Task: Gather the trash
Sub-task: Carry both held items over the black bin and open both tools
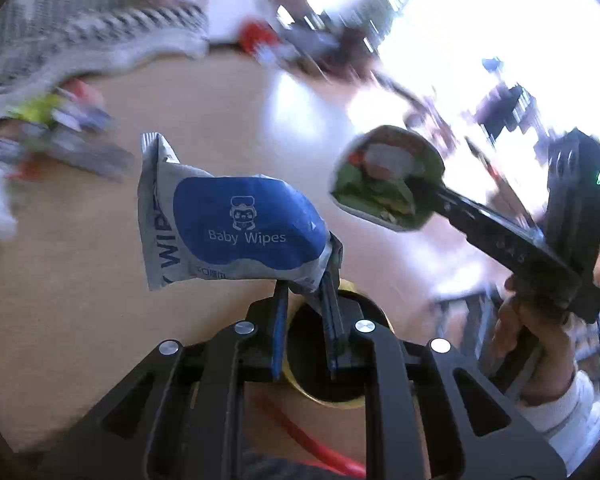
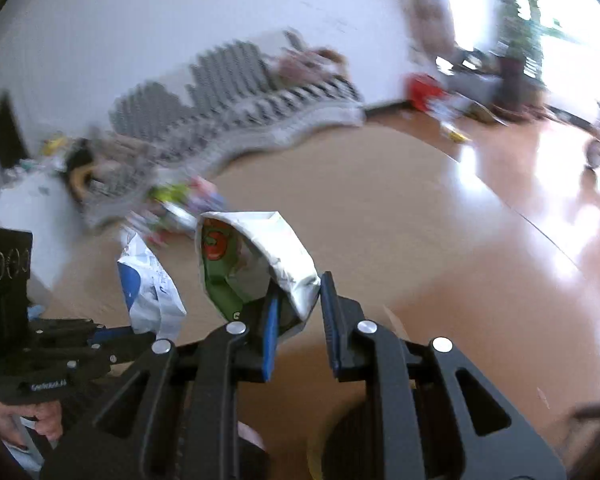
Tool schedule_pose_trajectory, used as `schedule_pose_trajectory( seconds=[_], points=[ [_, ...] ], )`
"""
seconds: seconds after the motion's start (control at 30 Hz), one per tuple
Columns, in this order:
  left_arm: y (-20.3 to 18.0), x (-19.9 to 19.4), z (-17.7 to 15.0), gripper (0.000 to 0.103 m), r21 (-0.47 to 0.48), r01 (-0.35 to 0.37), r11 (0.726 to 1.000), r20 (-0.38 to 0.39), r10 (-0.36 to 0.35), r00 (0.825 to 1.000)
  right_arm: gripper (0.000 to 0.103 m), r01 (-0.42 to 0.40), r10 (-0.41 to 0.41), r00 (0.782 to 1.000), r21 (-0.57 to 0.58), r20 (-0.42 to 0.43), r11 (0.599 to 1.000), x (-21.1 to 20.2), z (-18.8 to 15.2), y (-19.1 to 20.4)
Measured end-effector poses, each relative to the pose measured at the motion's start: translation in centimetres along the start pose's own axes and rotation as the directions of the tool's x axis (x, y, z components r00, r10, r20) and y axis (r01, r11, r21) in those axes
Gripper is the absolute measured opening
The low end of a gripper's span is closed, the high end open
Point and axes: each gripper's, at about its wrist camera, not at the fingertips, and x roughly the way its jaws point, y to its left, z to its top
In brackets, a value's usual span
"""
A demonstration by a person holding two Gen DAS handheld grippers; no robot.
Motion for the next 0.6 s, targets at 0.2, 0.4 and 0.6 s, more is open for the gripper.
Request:
schedule_pose_trajectory(
  seconds=[0.2,0.4,0.6],
  points=[
    [-3.8,13.4,-5.6,0.015,0.0,0.087,0.996,-0.331,-0.083,0.94,0.02,0.133,-0.092,0.97,0.175,-0.224,0.976,2.6,-7.9,-9.1],
    [-4.4,16.6,-7.7,0.015,-0.022,0.091,0.996,-0.416,-0.092,0.905,0.02,0.179,-0.103,0.943,0.221,-0.317,0.959,4.3,-12.2,-12.4],
    [-5.0,19.5,-6.6,0.035,-0.027,0.082,0.996,-0.441,-0.085,0.894,0.04,0.172,-0.06,0.935,0.3,-0.351,0.938,5.8,-12.6,-12.9]
  ],
)
